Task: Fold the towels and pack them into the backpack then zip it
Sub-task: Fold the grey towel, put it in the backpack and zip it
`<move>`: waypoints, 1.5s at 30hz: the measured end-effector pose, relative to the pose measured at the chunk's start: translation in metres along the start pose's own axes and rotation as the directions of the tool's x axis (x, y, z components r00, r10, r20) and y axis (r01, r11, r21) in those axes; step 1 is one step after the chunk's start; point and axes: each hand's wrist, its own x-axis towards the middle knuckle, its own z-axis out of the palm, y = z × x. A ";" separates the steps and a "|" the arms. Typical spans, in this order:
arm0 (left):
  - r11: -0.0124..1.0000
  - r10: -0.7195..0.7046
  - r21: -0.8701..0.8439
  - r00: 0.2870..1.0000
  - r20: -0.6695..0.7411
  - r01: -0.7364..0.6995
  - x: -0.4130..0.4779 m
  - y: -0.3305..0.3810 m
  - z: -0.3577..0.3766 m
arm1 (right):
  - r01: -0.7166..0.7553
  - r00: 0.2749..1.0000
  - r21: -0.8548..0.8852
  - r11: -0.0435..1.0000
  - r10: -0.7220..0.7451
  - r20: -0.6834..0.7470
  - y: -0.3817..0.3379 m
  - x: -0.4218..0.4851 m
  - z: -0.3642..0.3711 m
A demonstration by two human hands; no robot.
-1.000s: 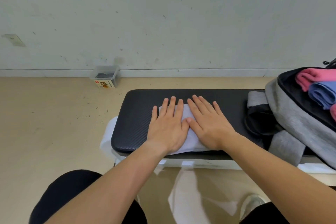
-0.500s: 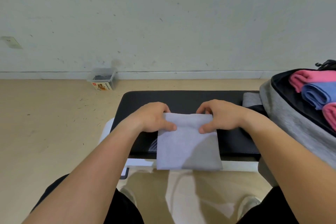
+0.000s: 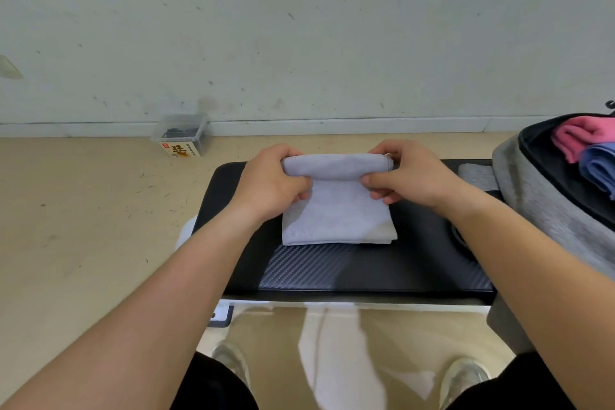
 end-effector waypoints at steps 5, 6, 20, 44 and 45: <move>0.999 0.009 -0.032 0.994 0.107 -0.006 -0.005 -0.005 -0.010 | 0.020 0.998 0.047 0.999 -0.023 0.058 0.001 -0.009 -0.005; 1.000 0.027 -0.015 0.991 0.128 -0.025 -0.007 -0.006 -0.013 | 0.048 0.997 0.013 0.999 -0.048 0.055 0.002 -0.011 -0.006; 0.969 0.181 0.107 0.934 0.308 -0.223 -0.042 -0.032 -0.022 | 0.224 0.974 -0.532 0.817 -0.209 0.089 0.021 -0.064 0.010; 0.758 0.193 0.643 0.979 -0.060 -0.109 -0.025 -0.011 0.056 | -0.039 0.994 -0.752 0.658 -0.055 -0.099 -0.006 -0.057 0.049; 0.751 0.200 0.651 0.977 -0.069 -0.108 -0.025 -0.016 0.058 | -0.036 0.994 -0.773 0.633 -0.054 -0.091 -0.009 -0.058 0.047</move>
